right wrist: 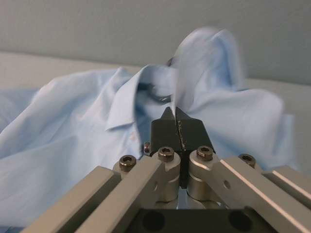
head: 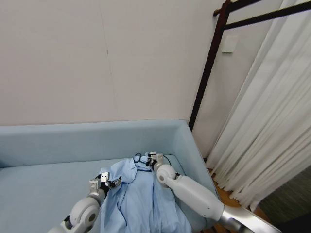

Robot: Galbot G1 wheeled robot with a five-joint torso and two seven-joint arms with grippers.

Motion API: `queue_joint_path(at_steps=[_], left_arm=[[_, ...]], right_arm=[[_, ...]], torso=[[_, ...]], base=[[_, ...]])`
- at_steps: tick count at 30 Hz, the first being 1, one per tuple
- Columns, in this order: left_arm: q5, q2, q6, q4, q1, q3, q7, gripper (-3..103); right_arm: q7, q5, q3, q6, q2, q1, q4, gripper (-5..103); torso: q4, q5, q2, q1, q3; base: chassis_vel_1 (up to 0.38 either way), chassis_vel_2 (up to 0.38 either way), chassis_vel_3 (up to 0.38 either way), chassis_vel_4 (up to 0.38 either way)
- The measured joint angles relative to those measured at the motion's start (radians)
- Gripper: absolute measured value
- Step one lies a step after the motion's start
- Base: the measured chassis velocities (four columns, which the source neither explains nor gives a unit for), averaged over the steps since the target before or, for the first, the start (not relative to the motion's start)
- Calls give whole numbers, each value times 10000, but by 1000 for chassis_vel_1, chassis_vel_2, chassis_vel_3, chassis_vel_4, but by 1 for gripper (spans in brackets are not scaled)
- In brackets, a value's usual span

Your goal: Pick up the clothes from the sofa and hang them on the clothes hanger.

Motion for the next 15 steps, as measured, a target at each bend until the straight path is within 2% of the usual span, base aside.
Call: queue_joint_path(at_steps=[3,5,8,9,15], left_arm=[[39,-7,-23,2,1,1,1,100],[115,-25,-66,2,29,1,1,100],[170,-34,-109,2,67,0,0,100],[216,-46,-146,3,106,-9,0,100],[300,-92,-213,20,157,4,5,100]], right_arm=[[-8,-42,-212,-1,370,64,-396,0],[-91,-119,-465,23,1078,136,-1264,0],[-171,-170,-540,79,1387,143,-1688,0],[-238,-249,-561,180,1720,143,-2091,0],[-360,-480,-312,335,2607,142,-2805,0]], torso=[[-1,0,0,0,0],[0,1,0,0,0],[0,0,0,0,0],[-3,0,0,0,0],[0,1,0,0,0]], base=[[0,0,0,0],[0,0,0,0],[0,0,0,0],[0,0,0,0],[0,0,0,0]])
